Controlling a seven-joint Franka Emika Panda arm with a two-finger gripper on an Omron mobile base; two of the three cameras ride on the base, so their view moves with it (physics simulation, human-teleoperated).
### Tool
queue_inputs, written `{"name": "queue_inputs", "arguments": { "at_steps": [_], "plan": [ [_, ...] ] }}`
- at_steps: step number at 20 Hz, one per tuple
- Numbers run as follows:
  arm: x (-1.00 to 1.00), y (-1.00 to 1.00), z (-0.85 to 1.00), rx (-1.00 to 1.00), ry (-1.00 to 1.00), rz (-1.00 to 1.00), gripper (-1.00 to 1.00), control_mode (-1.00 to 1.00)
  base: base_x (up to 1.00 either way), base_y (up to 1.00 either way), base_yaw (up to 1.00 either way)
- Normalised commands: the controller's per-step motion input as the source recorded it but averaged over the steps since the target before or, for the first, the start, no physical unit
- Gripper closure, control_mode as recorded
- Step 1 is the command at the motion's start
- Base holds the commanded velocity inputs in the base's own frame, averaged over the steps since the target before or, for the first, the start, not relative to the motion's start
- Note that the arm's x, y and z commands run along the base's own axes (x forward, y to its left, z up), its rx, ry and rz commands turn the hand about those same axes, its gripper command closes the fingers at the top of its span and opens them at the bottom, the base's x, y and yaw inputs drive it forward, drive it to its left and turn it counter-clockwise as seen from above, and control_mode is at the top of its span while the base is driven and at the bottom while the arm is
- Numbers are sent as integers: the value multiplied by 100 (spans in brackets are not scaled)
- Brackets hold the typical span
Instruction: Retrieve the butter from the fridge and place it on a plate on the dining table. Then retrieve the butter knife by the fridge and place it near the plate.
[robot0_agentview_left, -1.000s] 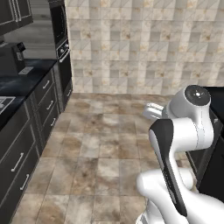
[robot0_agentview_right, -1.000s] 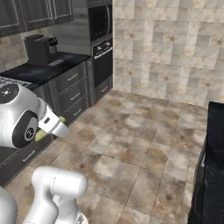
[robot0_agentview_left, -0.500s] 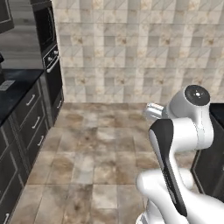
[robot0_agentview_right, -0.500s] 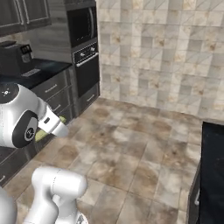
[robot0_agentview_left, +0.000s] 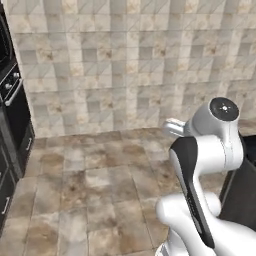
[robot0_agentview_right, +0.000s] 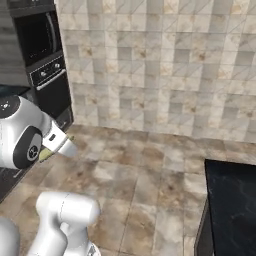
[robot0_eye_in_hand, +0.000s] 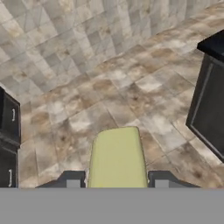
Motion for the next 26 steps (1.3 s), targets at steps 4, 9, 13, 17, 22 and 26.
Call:
{"name": "queue_inputs", "arguments": {
  "at_steps": [4, 9, 13, 17, 22, 26],
  "plan": [
    [0, 0, 0, 0, 0, 0, 100, 100, 85, 25, -62],
    [0, 0, 0, 0, 0, 0, 100, 100, 73, 61, -68],
    [0, 0, 0, 0, 0, 0, 100, 100, 76, 64, -69],
    [0, 0, 0, 0, 0, 0, 100, 100, 76, 78, -69],
    [0, 0, 0, 0, 0, 0, 100, 100, 75, 77, -68],
    [0, 0, 0, 0, 0, 0, 100, 100, 76, 78, -68]
  ]
}}
